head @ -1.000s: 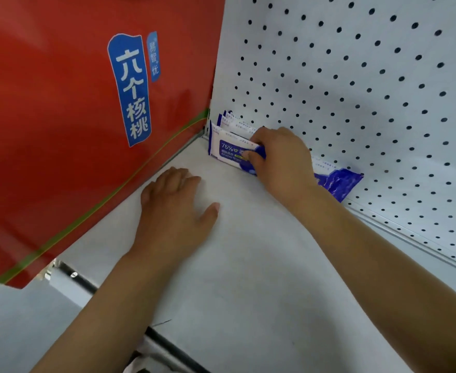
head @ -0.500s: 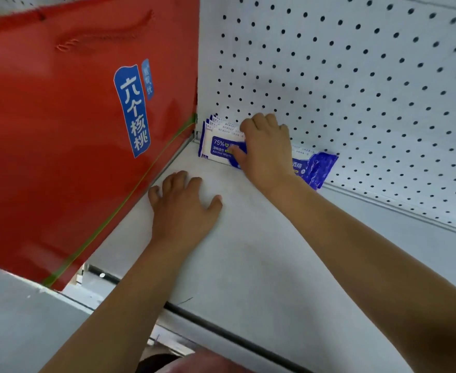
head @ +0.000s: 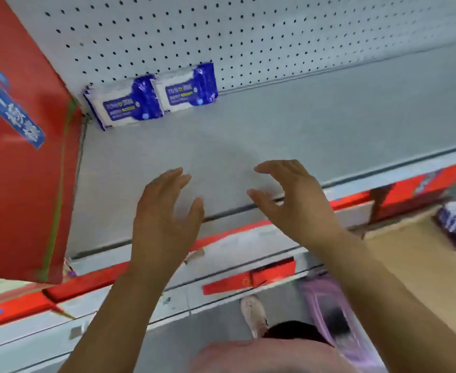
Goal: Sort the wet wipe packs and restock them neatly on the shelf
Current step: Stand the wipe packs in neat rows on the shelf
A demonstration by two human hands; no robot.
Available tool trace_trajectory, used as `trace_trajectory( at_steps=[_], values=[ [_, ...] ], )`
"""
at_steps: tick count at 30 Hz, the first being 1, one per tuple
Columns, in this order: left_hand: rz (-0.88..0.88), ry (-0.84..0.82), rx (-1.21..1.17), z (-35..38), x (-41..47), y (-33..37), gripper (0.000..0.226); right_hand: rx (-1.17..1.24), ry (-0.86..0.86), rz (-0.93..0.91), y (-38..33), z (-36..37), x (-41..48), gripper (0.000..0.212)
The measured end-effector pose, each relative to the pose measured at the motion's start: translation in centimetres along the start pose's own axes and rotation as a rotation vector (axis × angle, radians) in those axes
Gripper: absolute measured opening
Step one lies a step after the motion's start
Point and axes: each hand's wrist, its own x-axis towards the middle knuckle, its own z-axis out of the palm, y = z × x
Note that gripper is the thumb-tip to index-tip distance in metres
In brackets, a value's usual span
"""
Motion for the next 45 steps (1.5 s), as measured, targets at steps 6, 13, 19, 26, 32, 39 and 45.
trace_trajectory(
  at_steps=[6,13,19,26,32,39,45],
  values=[
    [0.382,-0.238,0.004,2.9,-8.0,3.7,0.039,-0.041,0.098,0.253,2.4,-3.8,-17.4,0.039],
    [0.517,-0.583,-0.046,8.1,-19.7,9.4,0.044,-0.078,-0.004,0.675,4.7,-8.2,-36.8,0.053],
    [0.496,-0.757,-0.06,13.2,-27.0,14.9,0.056,0.085,-0.007,0.933,8.6,-10.6,-47.0,0.048],
    [0.283,-0.843,-0.176,25.4,-39.6,27.3,0.049,-0.027,-0.187,1.104,16.9,-19.8,-61.8,0.05],
    [0.441,-0.996,-0.069,31.8,-45.8,35.8,0.05,-0.069,-0.109,1.216,22.7,-26.4,-69.5,0.059],
    [0.354,-0.982,0.237,38.8,-45.2,38.0,0.066,-0.042,-0.25,1.221,30.4,-26.7,-70.8,0.072],
    [0.092,-1.018,0.301,46.5,-41.9,40.2,0.071,-0.087,-0.335,1.109,41.6,-29.4,-64.3,0.066]
  ],
)
